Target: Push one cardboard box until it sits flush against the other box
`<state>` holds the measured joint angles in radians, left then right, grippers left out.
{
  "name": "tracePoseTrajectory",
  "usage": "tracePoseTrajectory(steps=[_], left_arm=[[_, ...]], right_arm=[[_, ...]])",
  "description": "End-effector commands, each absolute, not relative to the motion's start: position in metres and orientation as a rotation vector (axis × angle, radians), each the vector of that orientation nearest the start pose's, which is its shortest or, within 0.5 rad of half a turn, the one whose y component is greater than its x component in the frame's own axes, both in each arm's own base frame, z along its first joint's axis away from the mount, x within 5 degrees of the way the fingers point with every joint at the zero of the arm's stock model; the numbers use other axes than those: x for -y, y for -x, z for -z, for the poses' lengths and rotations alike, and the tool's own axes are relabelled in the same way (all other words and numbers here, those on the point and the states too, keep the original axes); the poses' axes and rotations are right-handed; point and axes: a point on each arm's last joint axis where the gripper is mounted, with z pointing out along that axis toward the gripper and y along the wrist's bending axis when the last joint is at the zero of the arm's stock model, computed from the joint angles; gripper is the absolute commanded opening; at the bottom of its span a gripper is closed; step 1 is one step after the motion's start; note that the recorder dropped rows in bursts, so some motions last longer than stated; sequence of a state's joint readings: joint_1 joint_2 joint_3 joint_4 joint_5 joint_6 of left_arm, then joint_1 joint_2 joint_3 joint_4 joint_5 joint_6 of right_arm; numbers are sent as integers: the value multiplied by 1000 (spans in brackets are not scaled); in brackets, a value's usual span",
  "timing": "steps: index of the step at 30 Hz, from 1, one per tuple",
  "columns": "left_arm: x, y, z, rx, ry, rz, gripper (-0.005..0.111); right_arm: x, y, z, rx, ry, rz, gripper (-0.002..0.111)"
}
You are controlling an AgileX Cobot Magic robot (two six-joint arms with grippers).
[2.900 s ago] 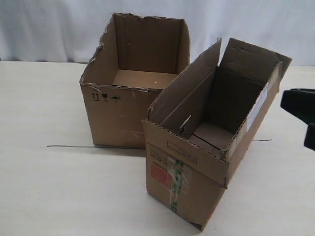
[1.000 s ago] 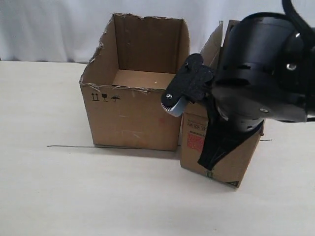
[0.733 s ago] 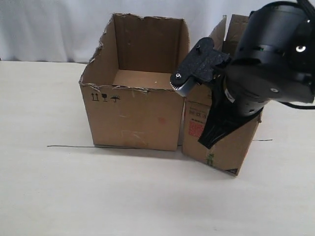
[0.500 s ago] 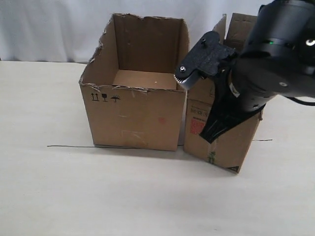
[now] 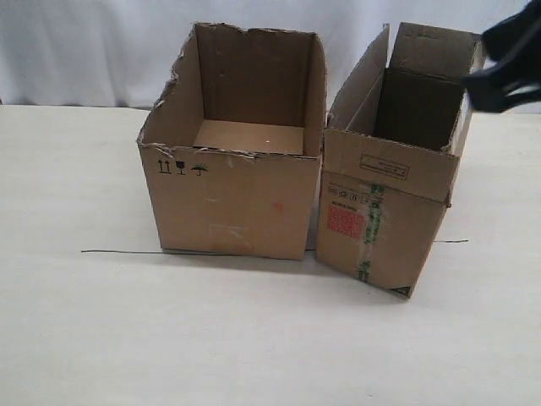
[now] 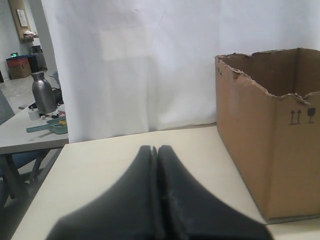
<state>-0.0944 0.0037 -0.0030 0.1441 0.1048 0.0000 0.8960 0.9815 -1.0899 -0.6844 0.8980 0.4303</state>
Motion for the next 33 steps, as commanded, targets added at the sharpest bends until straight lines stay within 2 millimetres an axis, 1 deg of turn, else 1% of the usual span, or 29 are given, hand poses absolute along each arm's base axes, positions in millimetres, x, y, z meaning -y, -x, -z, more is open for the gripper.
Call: tracePoseTrajectory(steps=[1,4,8,9,13,15,17,20,21,25,28,30,33], left_arm=[[4,-56,-205,-1567,-177,-51,0],[4,-56,-205,-1567,-177,-51,0],[4,-56,-204,-1571,-177,-51,0],[4,-56,-204,-1571,-177,-51,0],[4,-56,-204,-1571,-177,-51,0],[4,-56,-204,-1571,-177,-51,0],[4,-56,-204,-1571,-177,-51,0],[4,-56,-204,-1571,-177,-51,0],[4,-56,-204,-1571,-177,-51,0],[4,-56,-204,-1571,-177,-51,0],[4,-56,-204,-1571,-177,-51,0],[4,-56,-204,-1571,-177,-51,0],[4,-56,-204,-1571,-177,-51,0]], right_arm=[[-84,-153,-400,-1928,421,111,5],[-64,-166,-387,-1959,288,160,5],[-39,-182,-368,-1971,112,114,5],[-28,-187,-361,-1973,40,112,5],[9,-201,-324,-2050,-165,145,5],[24,-208,-298,-2103,-234,131,5],[32,-215,-278,-2106,-341,39,5],[36,-226,-245,-2128,-394,-15,5],[37,-231,-233,-2147,-395,-22,5],[38,-251,-197,-2210,-402,-42,5],[39,-266,-166,-2252,-415,-63,5],[39,-277,-150,-2247,-438,-92,5],[36,-294,-129,-2239,-414,-177,5]])
